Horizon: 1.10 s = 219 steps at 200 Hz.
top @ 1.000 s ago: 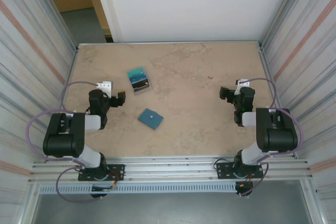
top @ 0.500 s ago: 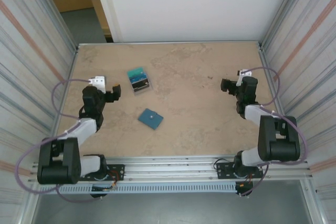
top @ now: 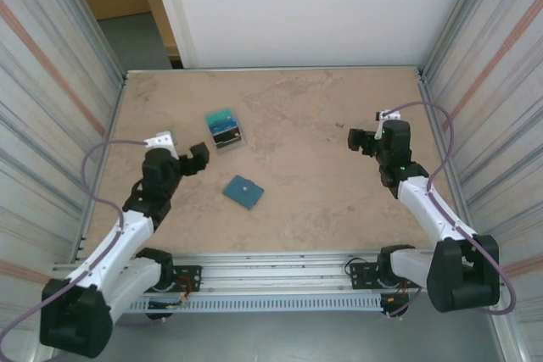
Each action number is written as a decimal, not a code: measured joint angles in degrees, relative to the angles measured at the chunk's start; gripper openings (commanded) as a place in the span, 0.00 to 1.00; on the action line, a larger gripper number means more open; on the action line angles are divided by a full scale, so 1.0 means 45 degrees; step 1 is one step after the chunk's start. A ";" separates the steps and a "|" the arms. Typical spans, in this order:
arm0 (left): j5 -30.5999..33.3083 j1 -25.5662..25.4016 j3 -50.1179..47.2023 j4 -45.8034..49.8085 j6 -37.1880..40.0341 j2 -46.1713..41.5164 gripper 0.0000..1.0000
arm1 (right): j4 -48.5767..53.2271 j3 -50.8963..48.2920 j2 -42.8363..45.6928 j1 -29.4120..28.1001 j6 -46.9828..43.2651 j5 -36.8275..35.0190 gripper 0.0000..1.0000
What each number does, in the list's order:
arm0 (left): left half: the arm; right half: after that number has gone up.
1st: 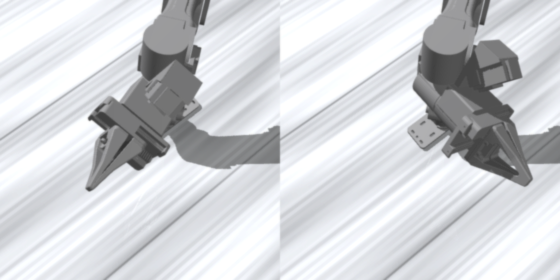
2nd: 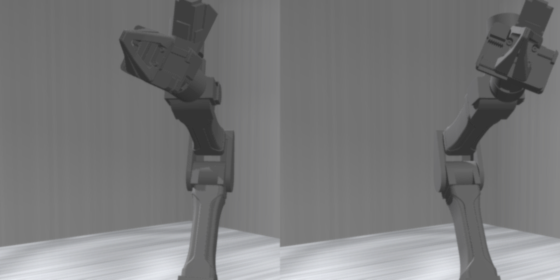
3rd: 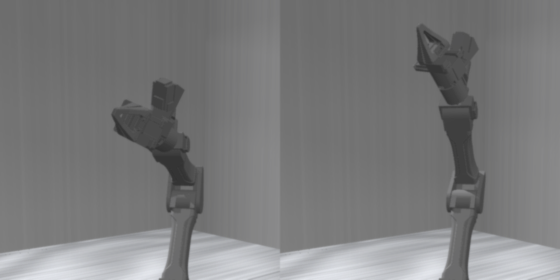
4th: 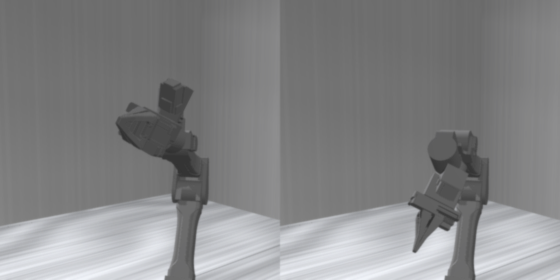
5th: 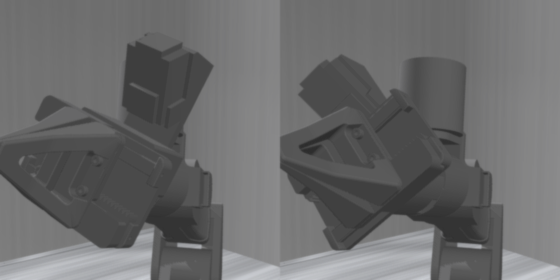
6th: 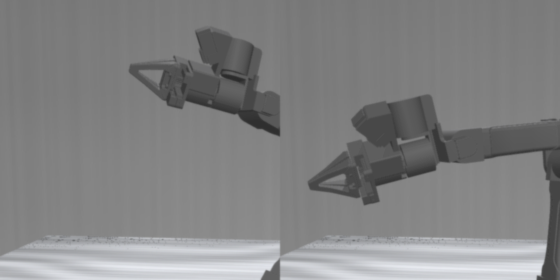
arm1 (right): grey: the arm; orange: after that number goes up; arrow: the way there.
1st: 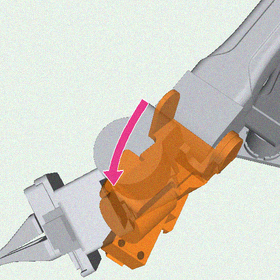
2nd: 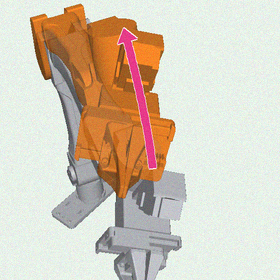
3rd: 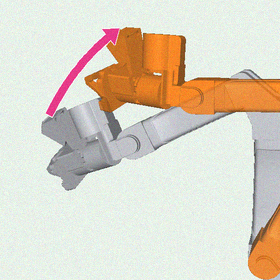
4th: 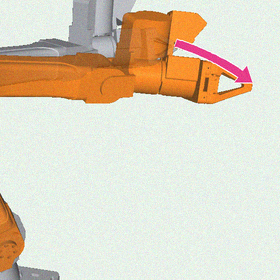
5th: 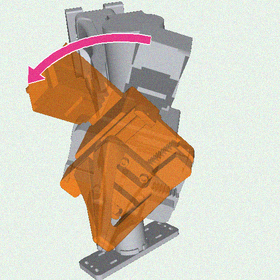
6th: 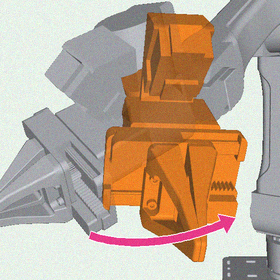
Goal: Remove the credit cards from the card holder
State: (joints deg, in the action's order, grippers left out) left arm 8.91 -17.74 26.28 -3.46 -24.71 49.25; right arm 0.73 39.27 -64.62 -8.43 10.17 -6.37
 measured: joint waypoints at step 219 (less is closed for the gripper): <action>0.3021 -0.5173 0.0452 0.6363 -0.3798 0.3167 0.99 | 0.5557 0.8116 -1.0146 -0.7630 0.3075 0.5445 0.63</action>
State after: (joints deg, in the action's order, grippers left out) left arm 22.50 -41.01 28.32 25.17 -41.80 63.51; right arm 25.74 75.79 -110.28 -42.76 24.01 18.13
